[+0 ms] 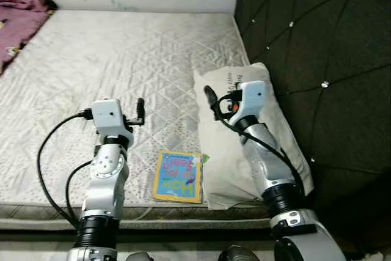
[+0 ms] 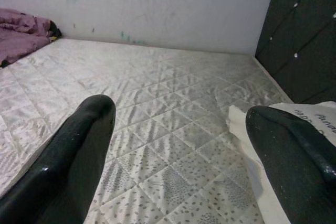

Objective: Clean up the room

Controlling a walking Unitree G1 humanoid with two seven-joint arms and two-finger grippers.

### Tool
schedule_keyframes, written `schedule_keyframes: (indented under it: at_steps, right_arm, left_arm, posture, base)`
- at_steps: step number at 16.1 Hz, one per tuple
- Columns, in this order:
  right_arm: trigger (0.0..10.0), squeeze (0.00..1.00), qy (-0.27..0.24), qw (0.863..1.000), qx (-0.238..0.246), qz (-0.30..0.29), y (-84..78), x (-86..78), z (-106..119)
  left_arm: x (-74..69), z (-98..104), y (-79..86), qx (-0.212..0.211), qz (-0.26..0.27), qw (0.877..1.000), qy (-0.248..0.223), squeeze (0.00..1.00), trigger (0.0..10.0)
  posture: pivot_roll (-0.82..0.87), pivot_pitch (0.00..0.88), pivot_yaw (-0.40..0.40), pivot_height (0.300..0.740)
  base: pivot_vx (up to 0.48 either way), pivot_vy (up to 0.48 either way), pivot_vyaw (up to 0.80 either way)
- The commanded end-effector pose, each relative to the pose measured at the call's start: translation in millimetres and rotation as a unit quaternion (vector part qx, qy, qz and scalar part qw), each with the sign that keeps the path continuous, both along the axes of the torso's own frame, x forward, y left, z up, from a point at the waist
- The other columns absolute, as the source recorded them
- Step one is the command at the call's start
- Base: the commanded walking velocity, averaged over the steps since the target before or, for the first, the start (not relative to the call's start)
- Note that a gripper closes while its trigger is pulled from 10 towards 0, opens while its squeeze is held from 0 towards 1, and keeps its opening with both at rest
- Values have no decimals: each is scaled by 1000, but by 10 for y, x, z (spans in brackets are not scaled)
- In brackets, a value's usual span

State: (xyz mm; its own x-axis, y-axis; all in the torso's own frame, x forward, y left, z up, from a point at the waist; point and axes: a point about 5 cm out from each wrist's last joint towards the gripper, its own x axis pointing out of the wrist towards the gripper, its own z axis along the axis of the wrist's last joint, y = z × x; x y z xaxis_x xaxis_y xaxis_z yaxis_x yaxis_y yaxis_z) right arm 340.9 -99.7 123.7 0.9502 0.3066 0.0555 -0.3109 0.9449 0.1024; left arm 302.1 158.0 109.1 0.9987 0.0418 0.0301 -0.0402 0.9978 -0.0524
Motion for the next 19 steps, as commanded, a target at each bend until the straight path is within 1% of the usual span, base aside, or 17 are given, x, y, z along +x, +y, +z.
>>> schedule_keyframes:
  at_steps: [1, 2, 3, 4, 5, 6, 8, 9, 10, 11, 12, 13, 16, 19]
  right_arm:
    - [10000, 0, 4, 1000, 7, -9, -19, 15, 11]
    - [10000, 0, 9, 1000, 9, -5, -5, 15, 4]
    - [10000, 0, 4, 1000, -2, 1, 23, 9, 11]
    - [10000, 0, -5, 999, -32, -11, 22, 9, 13]
    - [10000, 0, -8, 999, -43, -14, 21, 11, 12]
    - [10000, 0, -10, 1000, -28, 0, 40, 3, 8]
    - [10000, 0, 1, 999, -29, -27, -33, 41, -3]
    - [10000, 0, 0, 998, -48, -28, -44, 58, 0]
    - [10000, 0, 3, 996, -81, -38, -57, 66, -19]
    - [10000, 0, 16, 998, -61, -28, -44, 50, -47]
    - [10000, 0, 16, 999, -37, -16, -26, 36, -45]
    - [10000, 0, 21, 999, -27, -12, -12, 30, -49]
    - [10000, 0, 18, 999, -25, -13, -3, 36, -38]
    - [10000, 0, 15, 1000, -27, -7, -2, 37, -25]
  left_arm:
    - [4, 13, 18, 2, -2, 1000, -1, 0, 10000]
    - [4, 11, 19, 1, -2, 1000, 0, 0, 10000]
    - [4, 11, 22, 0, -2, 1000, 0, 0, 10000]
    - [3, 11, 23, -1, -2, 1000, 0, 0, 10000]
    - [3, 12, 24, -1, -2, 1000, 0, 0, 10000]
    - [3, 11, 23, -4, -3, 1000, 1, 0, 10000]
    - [4, 8, 20, -6, -5, 1000, 1, 0, 10000]
    - [6, 8, 18, -6, -6, 1000, 2, 0, 10000]
    - [8, 7, 18, -7, -7, 1000, 3, 0, 10000]
    - [8, 6, 19, -8, -6, 1000, 3, 0, 10000]
    - [13, 7, 16, -9, -5, 1000, 4, 0, 10000]
    - [15, 9, 14, -10, -5, 1000, 4, 0, 10000]
    - [18, 9, 12, -12, -5, 1000, 5, 0, 10000]
    - [23, 9, 15, -13, -5, 1000, 6, 0, 10000]
  posture:
    - [-69, 0, 0, 740]
    - [-69, 0, 0, 740]
    - [-69, 0, -1, 740]
    - [-69, 0, -1, 740]
    - [-68, 0, -1, 740]
    - [-68, 0, -1, 740]
    - [-68, 0, 0, 740]
    - [-71, 0, 1, 740]
    - [-71, 0, 1, 740]
    - [-71, 0, 1, 740]
    - [-70, 0, -3, 740]
    - [-70, 0, -3, 740]
    - [-71, 0, -5, 740]
    - [-72, 0, -5, 740]
  base:
    - [0, 480, 0]
    - [0, 480, 0]
    - [0, 480, 0]
    - [0, 480, 0]
    - [0, 480, 0]
    - [0, 480, 0]
    - [0, 480, 0]
    - [0, 480, 0]
    - [0, 480, 0]
    - [0, 480, 0]
    - [0, 480, 0]
    - [0, 480, 0]
    - [0, 480, -800]
    - [0, 480, 0]
